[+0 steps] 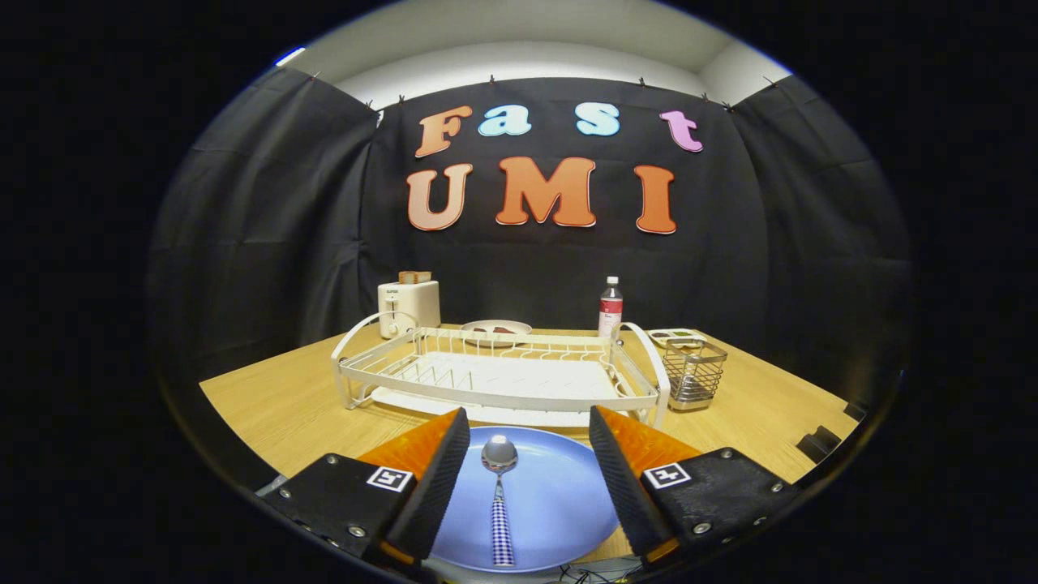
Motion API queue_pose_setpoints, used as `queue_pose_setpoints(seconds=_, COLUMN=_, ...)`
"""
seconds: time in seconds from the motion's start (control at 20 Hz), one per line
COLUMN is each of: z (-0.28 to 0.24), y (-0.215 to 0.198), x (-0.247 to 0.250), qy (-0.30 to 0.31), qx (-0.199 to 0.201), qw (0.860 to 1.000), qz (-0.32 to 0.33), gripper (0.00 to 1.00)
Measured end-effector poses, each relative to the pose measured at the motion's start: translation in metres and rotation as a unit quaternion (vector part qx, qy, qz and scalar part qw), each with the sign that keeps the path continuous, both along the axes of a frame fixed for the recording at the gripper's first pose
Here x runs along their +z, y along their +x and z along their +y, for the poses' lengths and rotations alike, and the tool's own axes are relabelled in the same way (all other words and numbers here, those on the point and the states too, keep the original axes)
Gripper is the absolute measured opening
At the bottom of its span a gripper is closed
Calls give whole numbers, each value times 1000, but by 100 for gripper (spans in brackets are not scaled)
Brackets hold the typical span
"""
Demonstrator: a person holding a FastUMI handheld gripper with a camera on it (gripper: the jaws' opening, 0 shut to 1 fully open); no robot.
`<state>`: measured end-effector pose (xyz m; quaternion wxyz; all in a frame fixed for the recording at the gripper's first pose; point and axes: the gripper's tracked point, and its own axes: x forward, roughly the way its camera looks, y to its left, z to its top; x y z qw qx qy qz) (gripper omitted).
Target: Take the plate from the dish rack, then take the spoon from the basket and place it into the plate.
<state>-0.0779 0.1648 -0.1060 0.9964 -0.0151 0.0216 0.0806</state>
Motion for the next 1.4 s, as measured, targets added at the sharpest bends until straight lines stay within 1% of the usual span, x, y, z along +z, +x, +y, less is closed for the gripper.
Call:
queue_pose_setpoints(seconds=0.05, z=-5, y=1, x=2, qy=1, qx=-5, qw=1000, qz=0, gripper=91)
queue_pose_setpoints(seconds=0.1, z=-10, y=2, x=5, qy=2, qx=-9, qw=1000, qz=0, gripper=96)
queue_pose_setpoints(seconds=0.15, z=-15, y=3, x=9, qy=2, qx=-12, qw=1000, qz=0, gripper=97)
queue_pose_setpoints(seconds=0.4, z=-44, y=13, x=33, qy=-14, qx=-16, qw=1000, qz=-4, gripper=97)
queue_pose_setpoints(seconds=0.6, z=-68, y=23, x=48, qy=4, qx=-17, qw=1000, qz=2, gripper=97)
queue_pose_setpoints(seconds=0.75, z=-96, y=30, x=56, qy=13, qx=-35, qw=999, qz=3, gripper=97)
queue_pose_setpoints(seconds=1.0, z=-136, y=39, x=59, qy=12, qx=-65, qw=998, qz=6, gripper=97)
queue_pose_setpoints(seconds=1.4, z=-167, y=41, x=69, qy=2, qx=-83, qw=997, qz=-4, gripper=97)
